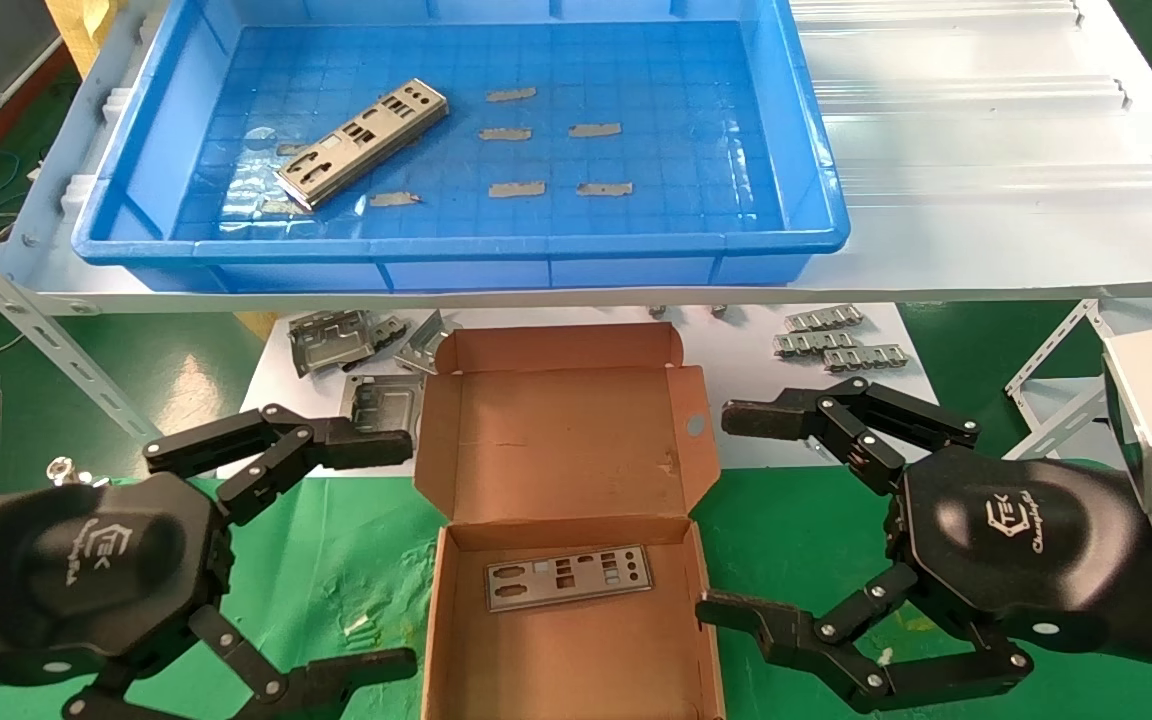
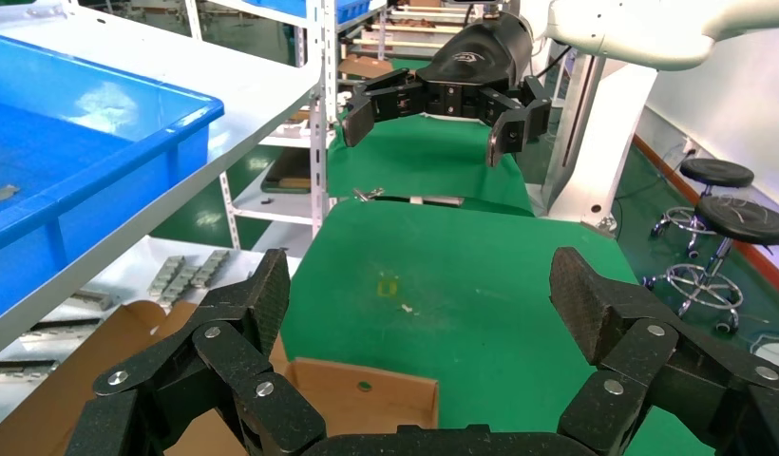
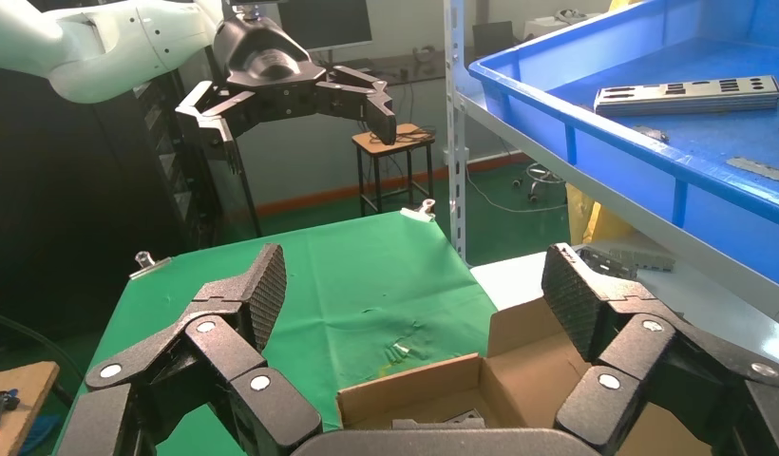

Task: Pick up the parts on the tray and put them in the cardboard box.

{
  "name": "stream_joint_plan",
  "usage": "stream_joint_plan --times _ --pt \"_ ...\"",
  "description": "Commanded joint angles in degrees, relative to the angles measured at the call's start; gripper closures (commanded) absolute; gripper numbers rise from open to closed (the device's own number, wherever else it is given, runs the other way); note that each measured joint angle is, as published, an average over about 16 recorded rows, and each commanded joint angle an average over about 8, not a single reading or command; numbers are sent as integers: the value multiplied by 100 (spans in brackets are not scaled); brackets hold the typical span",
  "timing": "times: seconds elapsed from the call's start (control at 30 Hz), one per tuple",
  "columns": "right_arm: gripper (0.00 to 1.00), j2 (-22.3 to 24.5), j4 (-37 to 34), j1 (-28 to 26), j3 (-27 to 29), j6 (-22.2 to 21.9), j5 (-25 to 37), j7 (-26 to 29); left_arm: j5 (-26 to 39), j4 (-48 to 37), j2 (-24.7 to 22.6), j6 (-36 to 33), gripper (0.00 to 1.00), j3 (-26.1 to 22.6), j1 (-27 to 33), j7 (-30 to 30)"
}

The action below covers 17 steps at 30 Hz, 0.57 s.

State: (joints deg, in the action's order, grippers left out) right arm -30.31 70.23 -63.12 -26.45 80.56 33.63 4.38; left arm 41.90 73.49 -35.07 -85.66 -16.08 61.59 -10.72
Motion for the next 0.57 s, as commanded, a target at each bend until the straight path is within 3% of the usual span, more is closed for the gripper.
stream_joint_plan --times 0.03,0.57 --pt "0 0 0 0 0 0 0 0 0 0 0 0 0 0 0 0" --pt "0 0 0 0 0 0 0 0 0 0 0 0 0 0 0 0"
